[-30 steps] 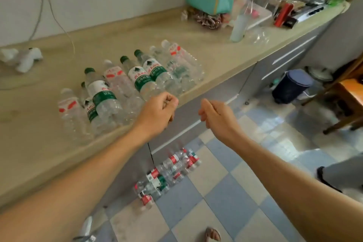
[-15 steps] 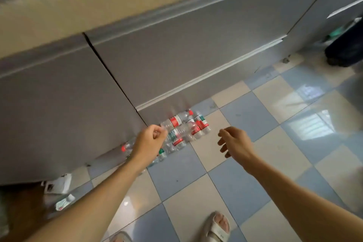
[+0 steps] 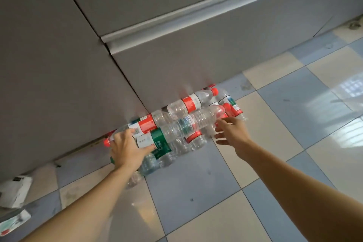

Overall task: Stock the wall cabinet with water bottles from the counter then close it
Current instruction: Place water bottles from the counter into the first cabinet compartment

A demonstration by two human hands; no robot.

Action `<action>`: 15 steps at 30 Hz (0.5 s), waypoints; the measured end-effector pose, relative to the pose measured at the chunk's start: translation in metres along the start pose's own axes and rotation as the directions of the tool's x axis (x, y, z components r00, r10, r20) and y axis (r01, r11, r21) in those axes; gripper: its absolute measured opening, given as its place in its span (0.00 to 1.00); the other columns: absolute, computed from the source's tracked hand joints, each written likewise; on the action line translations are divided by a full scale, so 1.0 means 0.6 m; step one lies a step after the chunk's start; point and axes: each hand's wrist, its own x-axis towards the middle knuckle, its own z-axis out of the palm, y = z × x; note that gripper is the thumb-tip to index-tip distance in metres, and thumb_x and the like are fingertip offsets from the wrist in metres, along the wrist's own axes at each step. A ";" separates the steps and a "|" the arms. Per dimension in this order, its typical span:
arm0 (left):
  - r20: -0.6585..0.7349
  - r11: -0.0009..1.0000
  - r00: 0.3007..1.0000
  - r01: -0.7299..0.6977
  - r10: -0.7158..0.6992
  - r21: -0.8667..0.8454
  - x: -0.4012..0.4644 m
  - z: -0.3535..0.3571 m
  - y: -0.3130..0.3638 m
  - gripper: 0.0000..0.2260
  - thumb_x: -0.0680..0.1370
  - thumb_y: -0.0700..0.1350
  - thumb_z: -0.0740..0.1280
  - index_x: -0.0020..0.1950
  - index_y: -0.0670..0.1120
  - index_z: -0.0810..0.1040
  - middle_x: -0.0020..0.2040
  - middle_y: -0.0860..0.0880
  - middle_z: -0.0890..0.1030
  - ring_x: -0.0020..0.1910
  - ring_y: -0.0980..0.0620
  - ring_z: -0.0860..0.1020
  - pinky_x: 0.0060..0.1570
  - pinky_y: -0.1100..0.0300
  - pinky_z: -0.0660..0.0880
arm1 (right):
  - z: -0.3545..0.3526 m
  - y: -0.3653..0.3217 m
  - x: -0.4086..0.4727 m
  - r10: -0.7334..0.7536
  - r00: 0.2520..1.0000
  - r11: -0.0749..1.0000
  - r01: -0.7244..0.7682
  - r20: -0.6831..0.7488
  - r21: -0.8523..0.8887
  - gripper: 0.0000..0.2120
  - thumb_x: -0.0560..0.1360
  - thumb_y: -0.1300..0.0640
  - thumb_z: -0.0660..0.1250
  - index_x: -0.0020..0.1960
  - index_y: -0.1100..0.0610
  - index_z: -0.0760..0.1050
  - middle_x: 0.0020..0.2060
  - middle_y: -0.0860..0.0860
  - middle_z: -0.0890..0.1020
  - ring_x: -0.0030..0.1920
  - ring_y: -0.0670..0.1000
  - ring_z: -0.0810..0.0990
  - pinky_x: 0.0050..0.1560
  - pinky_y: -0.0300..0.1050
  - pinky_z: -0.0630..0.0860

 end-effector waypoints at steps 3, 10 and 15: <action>-0.096 0.987 0.983 -0.155 0.158 0.041 0.024 0.033 -0.036 0.39 0.58 0.63 0.82 0.63 0.51 0.74 0.61 0.46 0.69 0.61 0.43 0.66 0.55 0.49 0.68 | 0.021 0.013 0.046 -0.008 1.000 0.999 0.010 -0.025 0.050 0.10 0.81 0.52 0.67 0.56 0.58 0.77 0.49 0.57 0.82 0.42 0.56 0.85 0.36 0.46 0.82; 0.126 0.859 0.899 -0.438 0.419 0.266 0.017 0.031 -0.077 0.44 0.66 0.56 0.81 0.77 0.49 0.66 0.66 0.48 0.69 0.63 0.47 0.70 0.58 0.51 0.75 | 0.049 -0.011 0.079 0.158 0.988 0.960 -0.153 0.001 0.233 0.16 0.77 0.47 0.72 0.58 0.56 0.74 0.57 0.57 0.80 0.48 0.59 0.85 0.38 0.50 0.84; 0.225 0.741 0.823 -0.568 0.522 0.358 0.012 0.006 -0.107 0.40 0.70 0.46 0.80 0.76 0.47 0.62 0.66 0.45 0.68 0.61 0.43 0.77 0.51 0.51 0.81 | 0.071 -0.023 0.090 0.247 0.969 0.934 -0.240 0.009 0.264 0.30 0.76 0.45 0.74 0.70 0.59 0.68 0.60 0.59 0.79 0.49 0.62 0.86 0.47 0.59 0.85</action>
